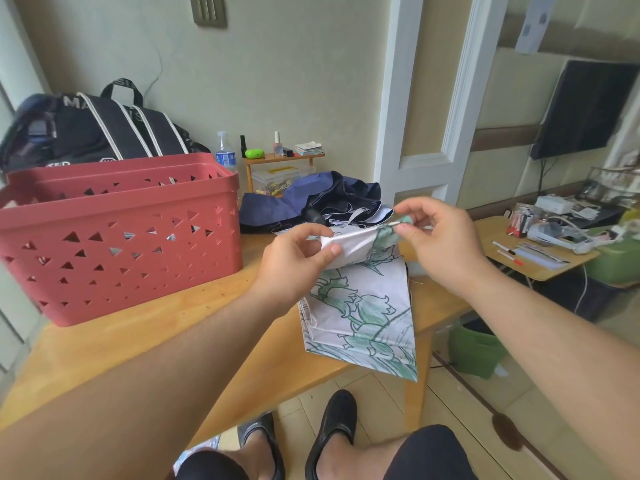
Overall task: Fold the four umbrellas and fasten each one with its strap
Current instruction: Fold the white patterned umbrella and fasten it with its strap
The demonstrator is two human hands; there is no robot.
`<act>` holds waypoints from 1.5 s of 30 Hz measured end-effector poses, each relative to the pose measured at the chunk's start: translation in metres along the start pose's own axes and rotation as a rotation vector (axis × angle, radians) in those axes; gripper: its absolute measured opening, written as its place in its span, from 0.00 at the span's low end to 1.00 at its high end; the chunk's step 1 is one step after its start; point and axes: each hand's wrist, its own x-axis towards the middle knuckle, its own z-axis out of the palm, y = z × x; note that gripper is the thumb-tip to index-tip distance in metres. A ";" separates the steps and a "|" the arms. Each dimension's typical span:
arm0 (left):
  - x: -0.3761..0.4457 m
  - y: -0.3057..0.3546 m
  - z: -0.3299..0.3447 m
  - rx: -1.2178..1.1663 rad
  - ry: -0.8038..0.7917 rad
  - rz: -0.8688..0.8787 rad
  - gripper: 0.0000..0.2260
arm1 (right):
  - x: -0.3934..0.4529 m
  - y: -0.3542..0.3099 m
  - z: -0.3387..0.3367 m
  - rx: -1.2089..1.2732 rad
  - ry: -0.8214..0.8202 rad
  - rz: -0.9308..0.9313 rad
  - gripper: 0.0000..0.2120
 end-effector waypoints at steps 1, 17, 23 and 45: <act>-0.001 -0.001 -0.001 -0.036 -0.005 -0.005 0.08 | -0.004 0.002 -0.001 0.013 -0.002 0.012 0.14; -0.006 -0.003 -0.010 -0.255 -0.046 -0.174 0.08 | -0.030 0.015 0.005 0.228 -0.023 0.154 0.22; -0.006 -0.013 -0.017 -0.055 -0.058 -0.029 0.16 | -0.028 0.016 0.002 -0.057 -0.068 0.101 0.16; -0.028 -0.056 -0.026 1.041 -0.202 0.950 0.06 | -0.079 0.060 0.006 -0.555 -0.437 -0.364 0.08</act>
